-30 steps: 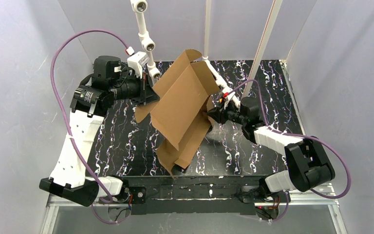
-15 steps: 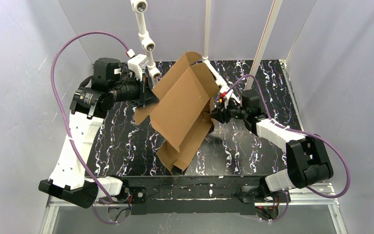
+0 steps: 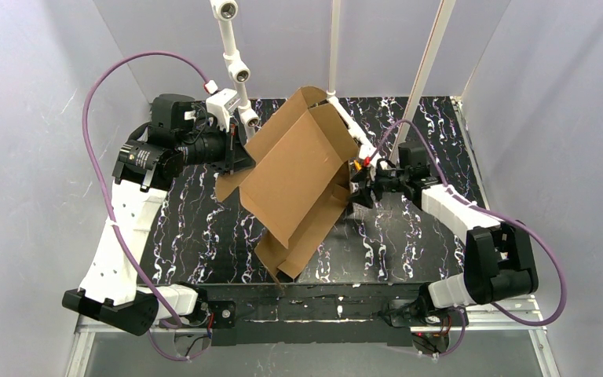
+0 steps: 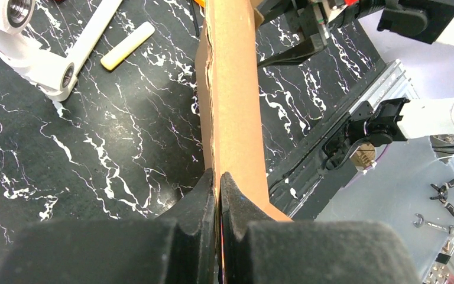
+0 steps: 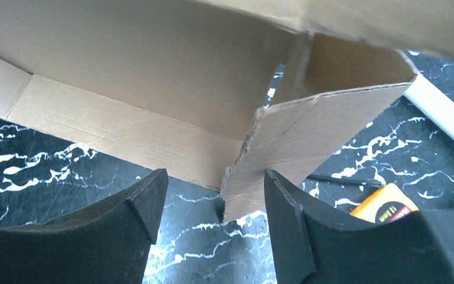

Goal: Fold the paper box

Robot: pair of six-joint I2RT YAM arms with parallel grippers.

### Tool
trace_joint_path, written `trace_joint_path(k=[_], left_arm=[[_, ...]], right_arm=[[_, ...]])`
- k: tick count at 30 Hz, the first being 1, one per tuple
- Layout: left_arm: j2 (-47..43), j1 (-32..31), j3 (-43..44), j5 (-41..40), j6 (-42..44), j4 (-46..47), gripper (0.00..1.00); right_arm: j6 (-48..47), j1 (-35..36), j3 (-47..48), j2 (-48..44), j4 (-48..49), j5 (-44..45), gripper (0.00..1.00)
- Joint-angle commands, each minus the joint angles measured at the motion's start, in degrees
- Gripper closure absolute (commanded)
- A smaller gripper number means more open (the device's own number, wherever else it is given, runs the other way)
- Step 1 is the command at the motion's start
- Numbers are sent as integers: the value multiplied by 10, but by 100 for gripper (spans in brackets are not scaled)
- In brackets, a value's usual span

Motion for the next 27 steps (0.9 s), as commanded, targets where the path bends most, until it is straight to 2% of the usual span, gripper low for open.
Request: trace_joint_path(k=[1, 19, 27], left_arm=[[-14, -5, -1, 7, 16, -21, 100], [-17, -9, -2, -6, 35, -27, 100], [-11, -12, 5, -9, 36, -29, 100]], right_arm=[[-65, -40, 34, -30, -62, -58, 30], [-173, -153, 73, -69, -200, -147, 24], [-137, -172, 77, -60, -199, -151, 23]])
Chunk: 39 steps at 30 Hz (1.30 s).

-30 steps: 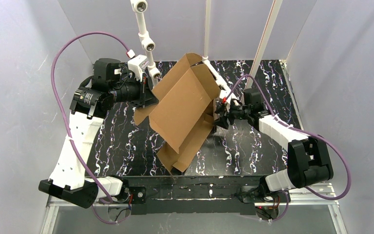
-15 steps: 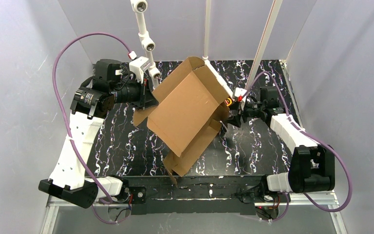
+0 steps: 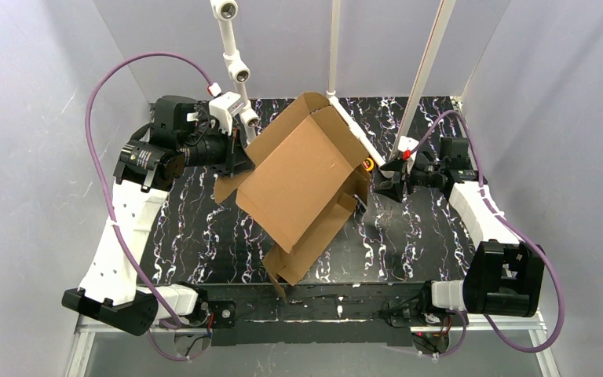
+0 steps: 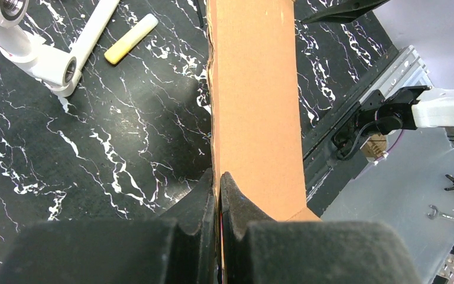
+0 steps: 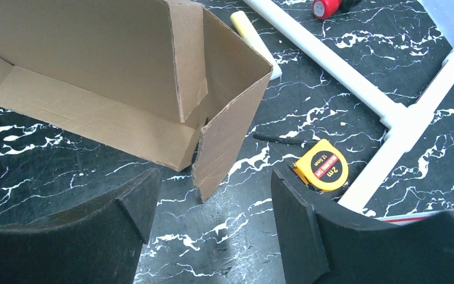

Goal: Fold the paper box

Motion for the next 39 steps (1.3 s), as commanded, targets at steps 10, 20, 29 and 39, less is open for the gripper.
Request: trace_joint_path(k=[10, 20, 29, 39], left_arm=[[-6, -8, 12, 2, 8, -13, 100], [-9, -8, 16, -21, 10, -13, 100], [-6, -8, 31, -46, 26, -16, 100], [-11, -9, 27, -47, 28, -16, 100]], right_arm=[[352, 38, -95, -51, 335, 107, 21], [381, 135, -83, -19, 358, 260, 50], [307, 135, -71, -21, 283, 223, 26], [343, 129, -95, 12, 334, 265, 50]])
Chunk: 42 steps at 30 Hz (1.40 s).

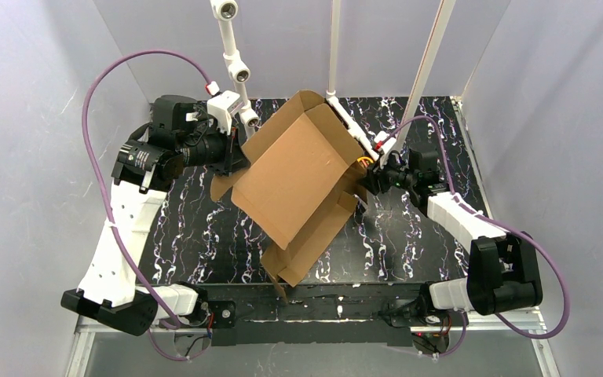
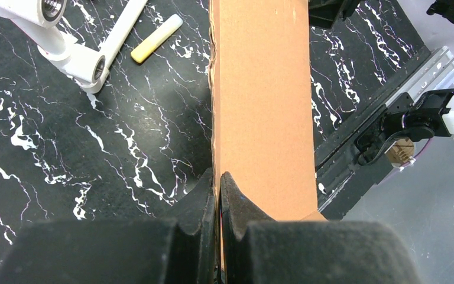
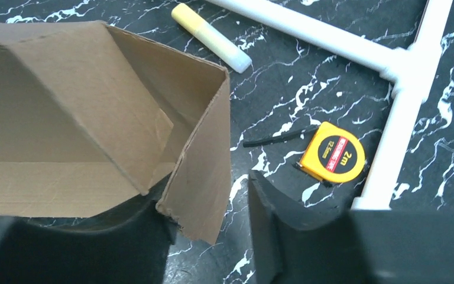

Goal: Fold the paper box

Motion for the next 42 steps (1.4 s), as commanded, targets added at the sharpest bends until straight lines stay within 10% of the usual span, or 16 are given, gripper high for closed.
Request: trace_joint_path(k=[1, 7, 24, 42], left_arm=[[-10, -4, 15, 2, 12, -6, 100], [0, -7, 41, -9, 18, -8, 100], [66, -54, 146, -123, 108, -33, 100], [66, -124, 147, -207, 187, -63, 100]], right_arm=[[29, -4, -2, 5, 55, 17, 59], [145, -3, -2, 8, 119, 63, 99], [336, 64, -12, 60, 275, 313, 99], [310, 68, -30, 66, 249, 249, 94]])
